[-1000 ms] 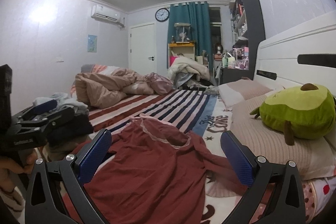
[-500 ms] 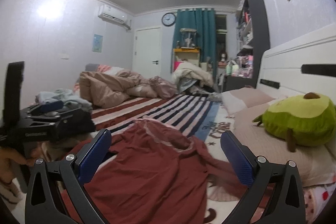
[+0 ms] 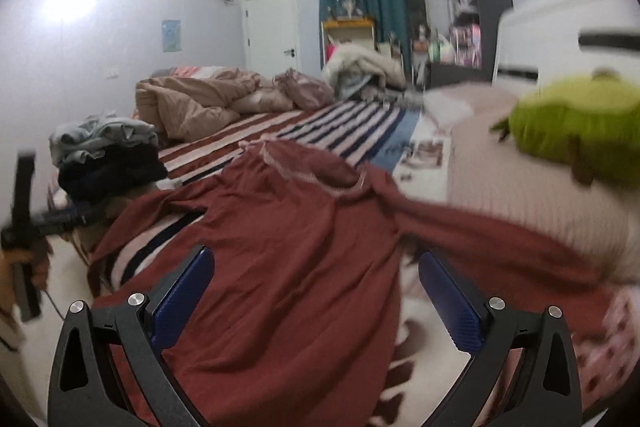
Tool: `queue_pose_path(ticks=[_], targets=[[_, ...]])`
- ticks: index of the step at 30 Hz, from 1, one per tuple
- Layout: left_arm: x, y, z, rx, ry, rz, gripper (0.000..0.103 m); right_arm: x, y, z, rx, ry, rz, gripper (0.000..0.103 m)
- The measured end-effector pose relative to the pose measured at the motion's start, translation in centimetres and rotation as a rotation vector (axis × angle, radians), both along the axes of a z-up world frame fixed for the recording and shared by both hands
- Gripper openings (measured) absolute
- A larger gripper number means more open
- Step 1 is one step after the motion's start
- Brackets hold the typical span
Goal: Fold small clothes
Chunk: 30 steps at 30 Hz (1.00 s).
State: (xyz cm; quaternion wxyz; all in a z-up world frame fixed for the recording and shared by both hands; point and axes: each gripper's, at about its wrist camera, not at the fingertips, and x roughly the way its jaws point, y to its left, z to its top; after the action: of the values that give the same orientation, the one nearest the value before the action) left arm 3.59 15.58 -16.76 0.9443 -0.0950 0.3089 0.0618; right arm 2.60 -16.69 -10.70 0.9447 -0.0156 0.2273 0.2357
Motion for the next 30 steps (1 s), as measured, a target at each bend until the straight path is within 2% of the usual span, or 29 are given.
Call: queue_pose_path(ticks=[1,5,9,11,13,14,16,20,26,30], targets=[[0.0,0.3,-0.7,-0.009,0.017,0.000,0.063,0.4,-0.3,-0.4,0.023,0.026,-0.004,0.102],[0.6,1.2,-3.3,-0.014,0.062,0.024,0.057,0.8,-0.6,-1.1,0.044,0.065,-0.023,0.102],[1.7,1.3,-4.6,-0.017,0.094,0.007,0.030,1.2,-0.1,-1.1,0.031,0.074,-0.036,0.102],[2.2,1.0,-4.7,0.013,0.112,0.006,0.021,1.3,0.1,-1.0,0.025,0.076,-0.036,0.102],[2.2,0.7,-4.7,0.046,0.121,0.000,0.005,1.3,0.4,-1.1,0.020,0.078,-0.036,0.102],[2.3,0.7,-4.6,0.063,0.126,-0.006,0.002,1.4,0.6,-1.1,0.019,0.078,-0.037,0.102],[2.2,0.8,-4.2,0.055,0.119,-0.019,0.001,1.4,0.6,-1.1,0.022,0.080,-0.037,0.102],[1.6,0.6,-1.7,0.011,0.048,-0.057,0.001,1.3,0.6,-0.9,0.028,0.074,-0.037,0.102],[1.8,-0.8,5.0,-0.156,-0.110,-0.187,0.001,1.0,-0.3,-1.1,0.064,0.061,-0.026,0.102],[3.2,-3.0,9.0,-0.263,-0.166,-0.318,0.001,0.7,-1.4,-1.3,0.086,0.053,-0.013,0.102]])
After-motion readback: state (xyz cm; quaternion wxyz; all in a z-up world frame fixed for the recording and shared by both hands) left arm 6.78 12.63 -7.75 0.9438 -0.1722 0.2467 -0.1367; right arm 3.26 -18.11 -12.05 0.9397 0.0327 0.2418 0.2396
